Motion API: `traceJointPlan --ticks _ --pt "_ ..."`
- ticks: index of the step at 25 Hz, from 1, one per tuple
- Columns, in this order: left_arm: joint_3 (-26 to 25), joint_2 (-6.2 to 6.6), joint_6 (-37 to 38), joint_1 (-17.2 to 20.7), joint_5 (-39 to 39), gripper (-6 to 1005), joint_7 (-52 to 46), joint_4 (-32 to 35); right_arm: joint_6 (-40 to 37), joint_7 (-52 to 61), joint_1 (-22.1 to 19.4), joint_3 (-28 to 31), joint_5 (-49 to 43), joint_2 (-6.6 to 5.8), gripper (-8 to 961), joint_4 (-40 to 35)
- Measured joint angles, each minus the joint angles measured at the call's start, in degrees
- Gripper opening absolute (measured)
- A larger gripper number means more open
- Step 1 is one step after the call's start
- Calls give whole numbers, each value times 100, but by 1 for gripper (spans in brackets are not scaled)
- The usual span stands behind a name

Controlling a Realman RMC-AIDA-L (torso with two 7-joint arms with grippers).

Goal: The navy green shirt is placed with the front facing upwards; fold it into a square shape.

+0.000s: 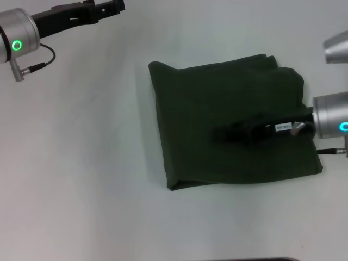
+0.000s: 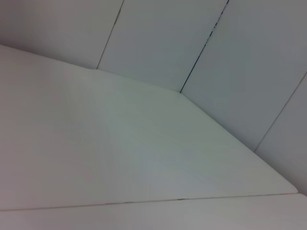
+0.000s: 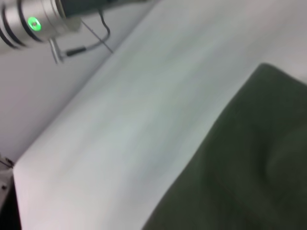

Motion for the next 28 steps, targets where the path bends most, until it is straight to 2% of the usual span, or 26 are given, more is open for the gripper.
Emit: traceJointPlan --ticks 7,13,18,21,24,28 --pt "25 0 -2 -6 0 887 0 -1 671 218 76 -427 -2 0 16 231" --pt "21 0 0 -12 0 887 0 -4 672 134 72 -420 96 0 16 190" --pt "0 1 300 40 -130 887 106 57 161 -209 -106 -409 742 -45 16 -52" --pt "-24 8 684 151 -470 887 504 63 -40 -206 -303 -352 1024 -90 16 -295" --pt "-34 9 1062 253 -655 886 919 65 -323 -182 -492 -101 1112 -151 16 -541" --pt "-10 5 1483 373 -663 886 1489 52 -920 -191 -733 536 1199 -277 16 -732"
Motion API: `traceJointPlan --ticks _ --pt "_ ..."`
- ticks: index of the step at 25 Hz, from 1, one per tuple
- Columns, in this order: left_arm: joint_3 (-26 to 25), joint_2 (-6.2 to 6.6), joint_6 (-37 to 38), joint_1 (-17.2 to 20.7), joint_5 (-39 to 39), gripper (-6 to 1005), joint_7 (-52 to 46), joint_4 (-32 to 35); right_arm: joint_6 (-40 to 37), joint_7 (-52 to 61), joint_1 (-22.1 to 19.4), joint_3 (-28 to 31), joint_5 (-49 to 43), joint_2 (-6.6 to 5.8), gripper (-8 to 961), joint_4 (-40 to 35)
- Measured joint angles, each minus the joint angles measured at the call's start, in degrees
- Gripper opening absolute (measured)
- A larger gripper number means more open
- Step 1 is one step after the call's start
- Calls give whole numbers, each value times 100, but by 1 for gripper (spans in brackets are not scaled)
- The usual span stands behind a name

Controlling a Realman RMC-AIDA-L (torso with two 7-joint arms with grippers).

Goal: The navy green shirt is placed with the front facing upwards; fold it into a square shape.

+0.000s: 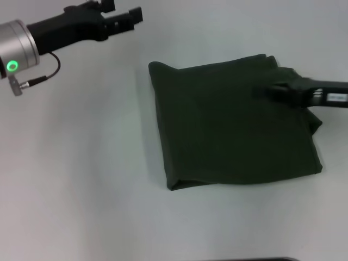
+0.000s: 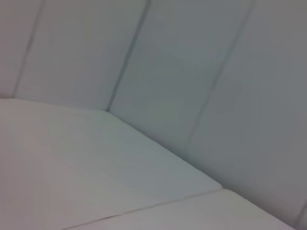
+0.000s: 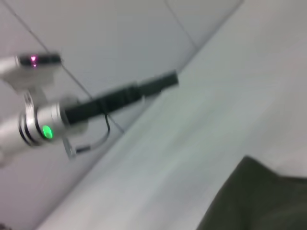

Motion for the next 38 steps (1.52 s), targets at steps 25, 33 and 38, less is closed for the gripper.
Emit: traceJointPlan --ticks 25,33,38 --pt "46 -59 1380 625 57 886 2760 -1687 -690 -136 -425 1370 141 -269 17 14" --pt "81 -65 1469 626 79 885 3144 -2147 -634 -182 -427 1410 138 -251 17 33" --pt "253 -67 1413 515 77 885 3277 -2320 -544 -184 -407 1386 108 -222 17 51"
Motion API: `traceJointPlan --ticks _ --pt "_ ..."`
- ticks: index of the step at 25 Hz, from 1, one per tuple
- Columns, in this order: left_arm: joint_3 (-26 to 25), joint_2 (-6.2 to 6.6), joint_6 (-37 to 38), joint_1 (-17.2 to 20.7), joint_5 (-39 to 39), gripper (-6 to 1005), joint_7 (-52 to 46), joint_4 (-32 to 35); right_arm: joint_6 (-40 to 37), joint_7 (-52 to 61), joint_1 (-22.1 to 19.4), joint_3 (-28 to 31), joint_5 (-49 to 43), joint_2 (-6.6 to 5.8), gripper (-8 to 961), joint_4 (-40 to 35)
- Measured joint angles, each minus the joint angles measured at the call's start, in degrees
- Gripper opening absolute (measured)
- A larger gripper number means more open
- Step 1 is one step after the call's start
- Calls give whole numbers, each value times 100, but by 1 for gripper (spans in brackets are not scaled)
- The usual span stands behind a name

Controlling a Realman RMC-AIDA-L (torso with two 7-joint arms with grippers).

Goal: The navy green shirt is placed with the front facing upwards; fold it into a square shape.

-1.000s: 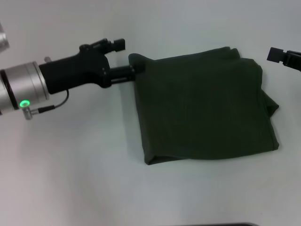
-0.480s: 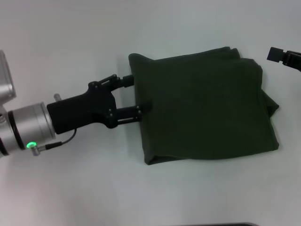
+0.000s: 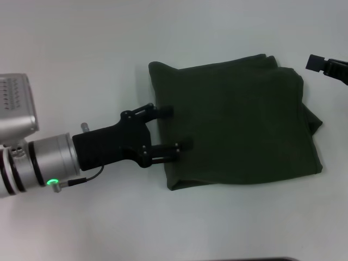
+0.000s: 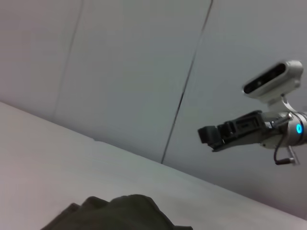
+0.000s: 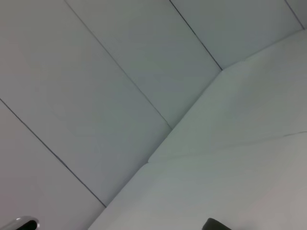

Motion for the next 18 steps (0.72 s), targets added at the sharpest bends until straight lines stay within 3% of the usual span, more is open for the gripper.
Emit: traceJointPlan --ticks 14,18 --pt "383 -10 -964 -412 -26 886 374 -612 59 -5 47 -29 -12 66 17 1" --pt "411 -17 -1570 -496 -13 886 470 -828 59 -2 50 -29 -16 70 17 -1"
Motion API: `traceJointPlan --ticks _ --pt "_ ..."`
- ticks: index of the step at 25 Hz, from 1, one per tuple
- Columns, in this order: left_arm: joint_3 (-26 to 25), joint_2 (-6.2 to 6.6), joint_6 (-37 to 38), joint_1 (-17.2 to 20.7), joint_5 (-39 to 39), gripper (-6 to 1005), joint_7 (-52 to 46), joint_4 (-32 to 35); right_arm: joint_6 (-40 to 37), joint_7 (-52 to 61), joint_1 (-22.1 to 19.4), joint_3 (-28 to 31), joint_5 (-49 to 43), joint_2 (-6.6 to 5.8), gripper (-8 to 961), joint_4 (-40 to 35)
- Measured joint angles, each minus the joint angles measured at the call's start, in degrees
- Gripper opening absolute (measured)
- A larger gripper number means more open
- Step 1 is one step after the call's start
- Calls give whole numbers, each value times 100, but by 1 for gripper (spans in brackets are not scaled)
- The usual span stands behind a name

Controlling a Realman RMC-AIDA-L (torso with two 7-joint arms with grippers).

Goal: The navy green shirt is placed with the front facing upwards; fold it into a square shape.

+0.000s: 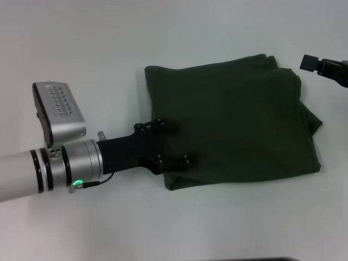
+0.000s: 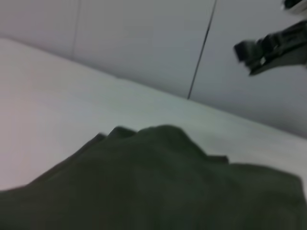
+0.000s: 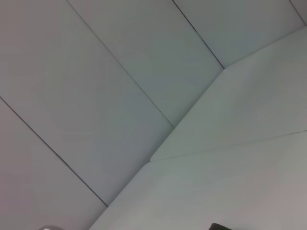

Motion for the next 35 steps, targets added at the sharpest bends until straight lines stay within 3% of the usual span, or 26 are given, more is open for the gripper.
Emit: traceJointPlan --ticks 9,15,19,29,35 --pt "42 1 -135 -39 -33 885 86 -82 -1 17 13 0 -4 -2 17 0" --pt "-148 23 970 25 -49 885 88 171 -1 -1 14 7 -5 -2 17 0" --pt "-620 45 1874 110 -57 885 56 451 -17 -106 9 4 -5 -1 17 0" --pt "-1353 72 2476 217 -60 886 -633 915 -257 -1687 -104 -3 -9 194 35 183" --pt "-1410 110 2432 282 -39 887 -1289 1293 -223 -2304 36 -361 -165 210 47 577"
